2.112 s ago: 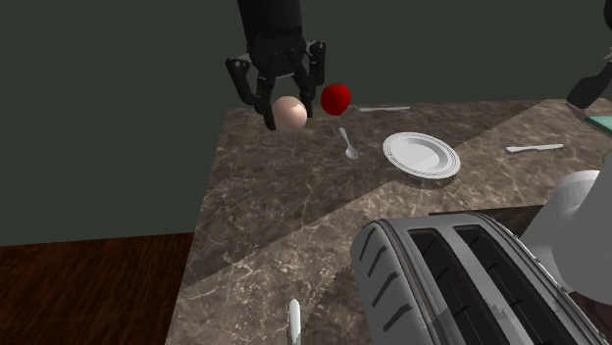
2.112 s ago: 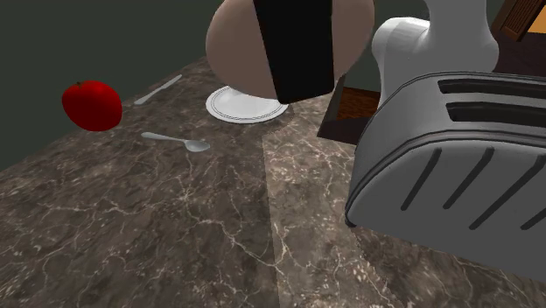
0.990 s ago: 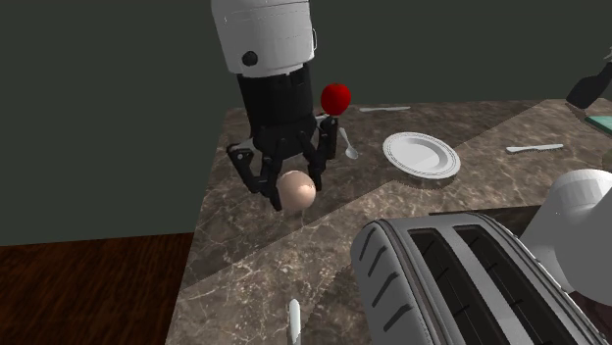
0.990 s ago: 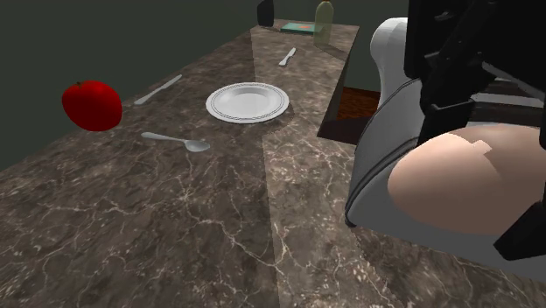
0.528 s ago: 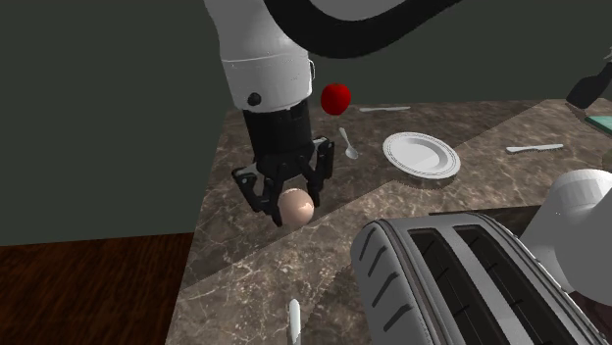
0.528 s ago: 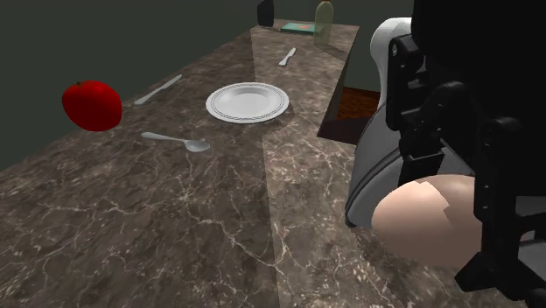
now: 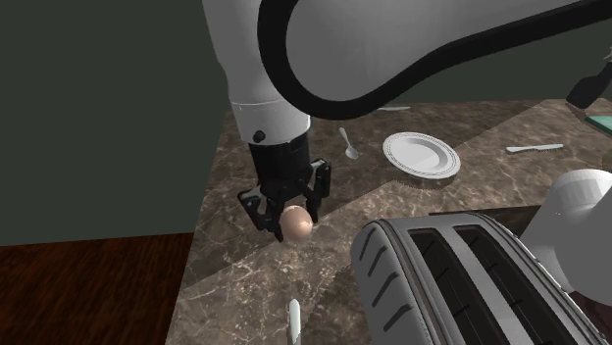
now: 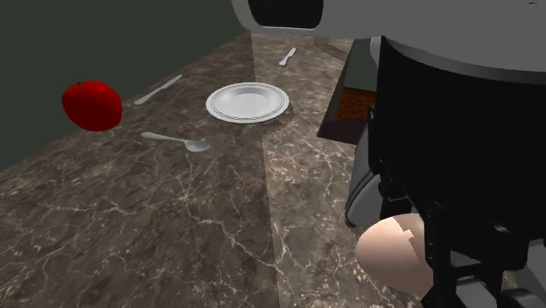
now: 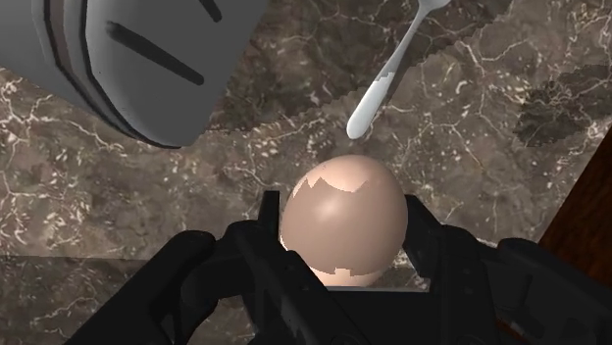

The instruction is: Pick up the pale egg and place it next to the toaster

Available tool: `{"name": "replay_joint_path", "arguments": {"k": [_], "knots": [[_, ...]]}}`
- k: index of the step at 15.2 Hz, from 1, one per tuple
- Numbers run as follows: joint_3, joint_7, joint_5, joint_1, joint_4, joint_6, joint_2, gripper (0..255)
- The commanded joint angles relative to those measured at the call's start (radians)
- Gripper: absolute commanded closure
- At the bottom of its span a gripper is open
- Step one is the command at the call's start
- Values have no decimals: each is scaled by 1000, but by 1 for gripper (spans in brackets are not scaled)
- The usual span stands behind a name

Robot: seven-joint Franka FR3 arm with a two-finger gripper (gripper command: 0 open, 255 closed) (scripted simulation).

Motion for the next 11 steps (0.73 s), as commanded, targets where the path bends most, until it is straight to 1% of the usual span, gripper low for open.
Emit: {"name": "replay_joint_path", "arguments": {"k": [1,11], "knots": [[0,-4,1,0,-24,25,0,255],[7,-11,-8,4,-121,157,39,255]]}}
